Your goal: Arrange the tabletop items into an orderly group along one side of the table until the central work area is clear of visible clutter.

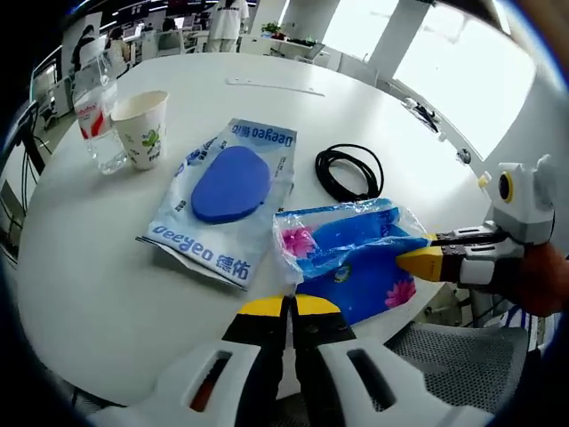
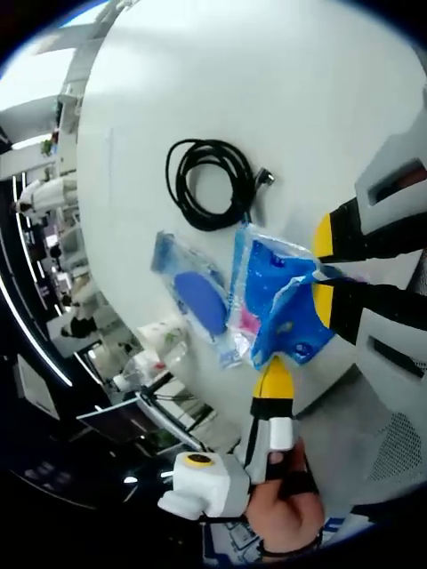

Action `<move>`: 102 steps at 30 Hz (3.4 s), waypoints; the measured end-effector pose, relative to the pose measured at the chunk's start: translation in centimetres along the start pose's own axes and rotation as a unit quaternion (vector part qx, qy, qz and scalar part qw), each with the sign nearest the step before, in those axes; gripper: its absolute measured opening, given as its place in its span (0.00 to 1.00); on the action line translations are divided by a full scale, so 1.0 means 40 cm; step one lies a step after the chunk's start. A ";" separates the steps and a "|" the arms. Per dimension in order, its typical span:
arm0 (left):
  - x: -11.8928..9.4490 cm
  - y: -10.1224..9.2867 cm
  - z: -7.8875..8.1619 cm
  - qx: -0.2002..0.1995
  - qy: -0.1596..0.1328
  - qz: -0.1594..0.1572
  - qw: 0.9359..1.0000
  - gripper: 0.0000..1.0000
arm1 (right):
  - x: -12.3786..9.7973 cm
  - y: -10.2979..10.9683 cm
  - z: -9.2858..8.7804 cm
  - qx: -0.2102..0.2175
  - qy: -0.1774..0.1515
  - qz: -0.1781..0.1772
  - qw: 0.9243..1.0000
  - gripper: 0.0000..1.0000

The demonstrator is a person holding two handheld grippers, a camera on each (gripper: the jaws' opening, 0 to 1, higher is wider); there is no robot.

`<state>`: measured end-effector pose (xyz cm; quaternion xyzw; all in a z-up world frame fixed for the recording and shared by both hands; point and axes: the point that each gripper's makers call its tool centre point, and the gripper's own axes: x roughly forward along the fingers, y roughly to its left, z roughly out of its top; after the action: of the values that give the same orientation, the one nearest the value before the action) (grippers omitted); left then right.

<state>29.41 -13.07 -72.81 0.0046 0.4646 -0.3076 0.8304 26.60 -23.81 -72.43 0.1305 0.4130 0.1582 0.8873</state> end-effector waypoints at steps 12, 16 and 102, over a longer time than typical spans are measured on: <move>0.045 -0.074 0.142 0.059 -0.009 -0.022 0.998 0.00 | -0.032 -0.101 0.097 0.016 -0.036 -0.018 0.999 0.01; 0.071 -0.100 0.185 0.068 -0.006 -0.030 0.997 0.00 | -0.046 -0.139 0.123 0.016 -0.044 -0.022 0.999 0.01; 0.393 -0.127 0.343 0.019 0.032 -0.026 0.999 0.00 | 0.127 -0.474 0.292 0.038 -0.039 -0.064 0.996 0.00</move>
<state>43.30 -29.15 -75.77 0.0180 0.4850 -0.3371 0.8067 42.01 -40.38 -75.52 0.1440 0.3911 0.0800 0.9055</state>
